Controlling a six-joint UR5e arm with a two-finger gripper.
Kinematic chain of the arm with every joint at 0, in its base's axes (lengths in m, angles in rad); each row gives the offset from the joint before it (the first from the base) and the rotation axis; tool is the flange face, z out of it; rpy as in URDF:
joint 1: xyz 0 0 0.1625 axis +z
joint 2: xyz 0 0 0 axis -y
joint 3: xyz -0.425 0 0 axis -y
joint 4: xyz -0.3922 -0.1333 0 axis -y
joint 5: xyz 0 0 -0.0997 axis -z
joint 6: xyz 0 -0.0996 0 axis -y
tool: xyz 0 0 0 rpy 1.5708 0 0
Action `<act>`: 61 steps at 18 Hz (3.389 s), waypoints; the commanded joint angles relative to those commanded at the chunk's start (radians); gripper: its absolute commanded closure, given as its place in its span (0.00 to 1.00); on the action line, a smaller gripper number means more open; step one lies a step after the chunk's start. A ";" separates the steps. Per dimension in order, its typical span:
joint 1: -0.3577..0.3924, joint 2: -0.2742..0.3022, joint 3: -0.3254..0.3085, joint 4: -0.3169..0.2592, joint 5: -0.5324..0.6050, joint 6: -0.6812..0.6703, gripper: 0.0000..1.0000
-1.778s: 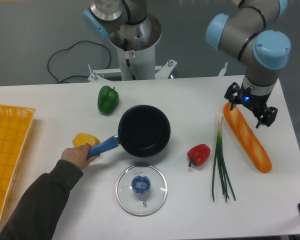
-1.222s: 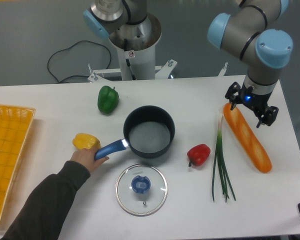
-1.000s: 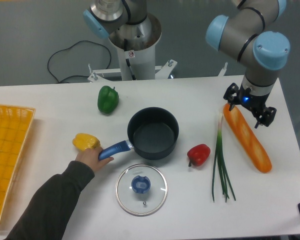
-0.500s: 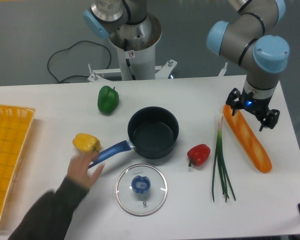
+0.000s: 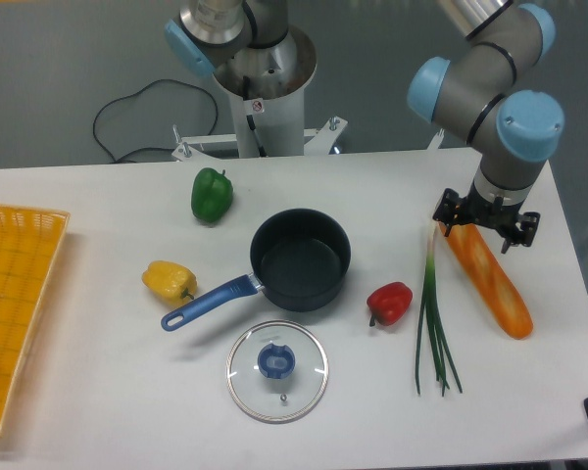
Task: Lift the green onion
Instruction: 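Move the gripper over the green onion stalks and lower toward them, then close the gripper around the green onion stalks near their roots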
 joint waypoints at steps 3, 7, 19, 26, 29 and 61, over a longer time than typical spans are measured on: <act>-0.009 -0.002 -0.011 0.000 -0.006 -0.019 0.00; -0.034 0.000 -0.023 -0.002 -0.024 -0.017 0.00; -0.034 0.008 -0.107 0.005 -0.087 -0.008 0.08; -0.008 -0.008 -0.118 0.014 -0.084 0.023 0.12; -0.008 -0.014 -0.117 0.023 -0.084 0.023 0.12; -0.006 -0.061 -0.112 0.049 -0.078 0.021 0.38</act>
